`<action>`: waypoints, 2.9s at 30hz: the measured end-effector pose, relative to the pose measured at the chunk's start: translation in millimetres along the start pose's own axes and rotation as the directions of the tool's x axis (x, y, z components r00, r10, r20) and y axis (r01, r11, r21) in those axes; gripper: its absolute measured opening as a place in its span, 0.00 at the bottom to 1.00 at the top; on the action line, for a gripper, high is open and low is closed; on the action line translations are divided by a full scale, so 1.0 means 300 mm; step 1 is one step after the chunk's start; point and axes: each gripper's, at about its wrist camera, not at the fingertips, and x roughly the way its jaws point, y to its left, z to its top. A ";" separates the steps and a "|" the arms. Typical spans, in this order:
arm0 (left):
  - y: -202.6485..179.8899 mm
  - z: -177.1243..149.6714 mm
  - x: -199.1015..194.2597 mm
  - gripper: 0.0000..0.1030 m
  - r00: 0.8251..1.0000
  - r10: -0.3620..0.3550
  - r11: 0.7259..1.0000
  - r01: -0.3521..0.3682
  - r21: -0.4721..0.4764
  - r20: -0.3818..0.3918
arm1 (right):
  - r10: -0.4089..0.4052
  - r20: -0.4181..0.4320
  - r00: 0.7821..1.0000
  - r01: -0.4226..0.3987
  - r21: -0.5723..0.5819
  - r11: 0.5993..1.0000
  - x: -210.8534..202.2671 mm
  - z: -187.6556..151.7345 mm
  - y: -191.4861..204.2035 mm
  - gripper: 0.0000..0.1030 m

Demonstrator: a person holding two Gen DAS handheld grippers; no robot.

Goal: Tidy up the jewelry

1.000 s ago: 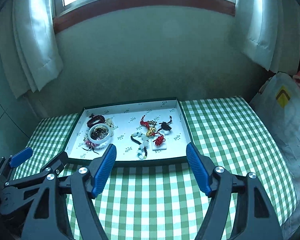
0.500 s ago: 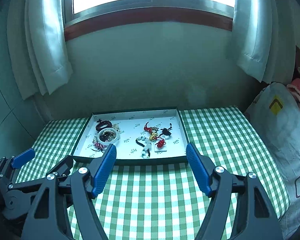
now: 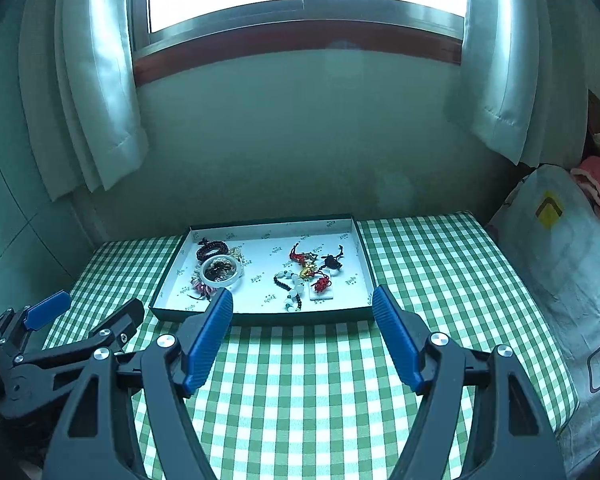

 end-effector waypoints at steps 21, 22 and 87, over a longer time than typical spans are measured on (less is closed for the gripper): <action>0.022 -0.001 -0.025 0.92 1.000 0.003 1.000 -0.003 -0.010 0.008 | 0.011 0.007 1.000 -0.011 -0.012 1.000 -0.026 -0.001 0.017 0.69; 0.022 -0.001 -0.024 0.92 1.000 0.004 1.000 -0.003 -0.012 0.007 | 0.010 0.007 1.000 -0.010 -0.011 1.000 -0.026 -0.001 0.017 0.69; 0.024 -0.015 -0.029 0.98 0.998 0.053 0.999 -0.053 0.001 0.036 | 0.021 0.012 1.000 -0.021 -0.034 0.999 -0.033 -0.005 -0.001 0.69</action>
